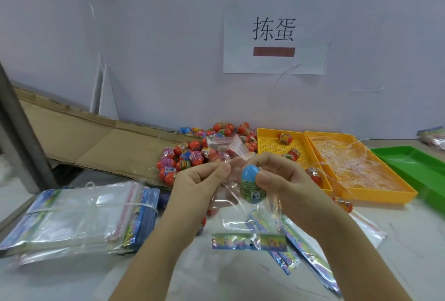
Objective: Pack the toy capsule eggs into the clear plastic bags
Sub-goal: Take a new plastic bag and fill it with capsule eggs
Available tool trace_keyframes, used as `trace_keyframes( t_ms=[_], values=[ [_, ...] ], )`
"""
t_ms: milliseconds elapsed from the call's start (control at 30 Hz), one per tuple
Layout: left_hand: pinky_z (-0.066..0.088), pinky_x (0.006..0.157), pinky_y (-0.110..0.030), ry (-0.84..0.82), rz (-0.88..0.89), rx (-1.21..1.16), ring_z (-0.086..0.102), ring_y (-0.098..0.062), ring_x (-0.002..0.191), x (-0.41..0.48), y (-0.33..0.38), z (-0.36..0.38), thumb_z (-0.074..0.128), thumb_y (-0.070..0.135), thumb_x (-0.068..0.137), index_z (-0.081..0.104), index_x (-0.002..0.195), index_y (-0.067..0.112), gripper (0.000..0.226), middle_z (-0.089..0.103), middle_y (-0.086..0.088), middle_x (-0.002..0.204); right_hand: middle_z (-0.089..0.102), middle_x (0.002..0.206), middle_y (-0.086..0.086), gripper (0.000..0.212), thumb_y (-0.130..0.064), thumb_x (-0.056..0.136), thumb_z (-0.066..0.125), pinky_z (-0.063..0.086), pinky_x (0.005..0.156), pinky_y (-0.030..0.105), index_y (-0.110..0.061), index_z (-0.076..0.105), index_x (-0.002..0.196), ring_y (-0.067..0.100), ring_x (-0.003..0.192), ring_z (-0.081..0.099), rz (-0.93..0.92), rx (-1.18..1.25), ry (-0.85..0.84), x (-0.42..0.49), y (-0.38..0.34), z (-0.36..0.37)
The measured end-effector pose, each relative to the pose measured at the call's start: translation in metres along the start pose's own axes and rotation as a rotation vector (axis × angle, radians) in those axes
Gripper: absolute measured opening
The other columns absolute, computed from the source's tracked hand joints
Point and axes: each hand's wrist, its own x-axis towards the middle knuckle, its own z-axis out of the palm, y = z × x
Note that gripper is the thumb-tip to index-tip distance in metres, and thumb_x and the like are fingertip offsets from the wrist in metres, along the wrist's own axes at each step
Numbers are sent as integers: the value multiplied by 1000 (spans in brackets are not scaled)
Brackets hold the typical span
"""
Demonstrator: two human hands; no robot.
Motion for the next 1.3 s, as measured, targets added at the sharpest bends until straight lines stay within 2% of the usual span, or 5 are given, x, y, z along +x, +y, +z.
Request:
trace_keyframes(
  t_ms=[233,367,633,1067,1300],
  values=[
    [55,49,-22,148,60,27,73,-21,60,2,-4,-1,69,13,82,75,82,13,6,76,-9,74,64,93,-14,24,-57,78,68,51,75,36,-44,64,97,18,83,58,-516,-434,450,-5,-3,7],
    [61,67,-46,84,113,107,74,-35,75,0,-5,4,73,24,75,76,86,18,14,76,-10,79,64,96,-18,18,-42,88,58,48,76,20,-38,54,105,4,86,59,-507,-664,425,0,6,16],
    [60,59,-27,-10,244,195,74,-23,75,-3,-9,8,72,35,68,74,92,27,26,77,0,85,64,102,-14,36,-47,89,51,39,82,32,-23,64,113,7,88,51,-409,-1035,600,1,15,16],
    [59,58,-27,-45,303,208,74,-18,71,1,-15,5,72,22,71,67,105,26,35,78,4,86,66,88,-17,24,-54,92,39,25,86,19,-39,44,111,3,86,57,-355,-941,589,0,15,12],
    [56,55,-24,-13,314,151,73,-17,71,3,-17,2,86,30,52,72,97,47,50,77,3,85,65,82,-16,21,-60,90,43,40,94,45,-46,45,105,12,87,64,-319,-822,586,2,12,7]
  ],
)
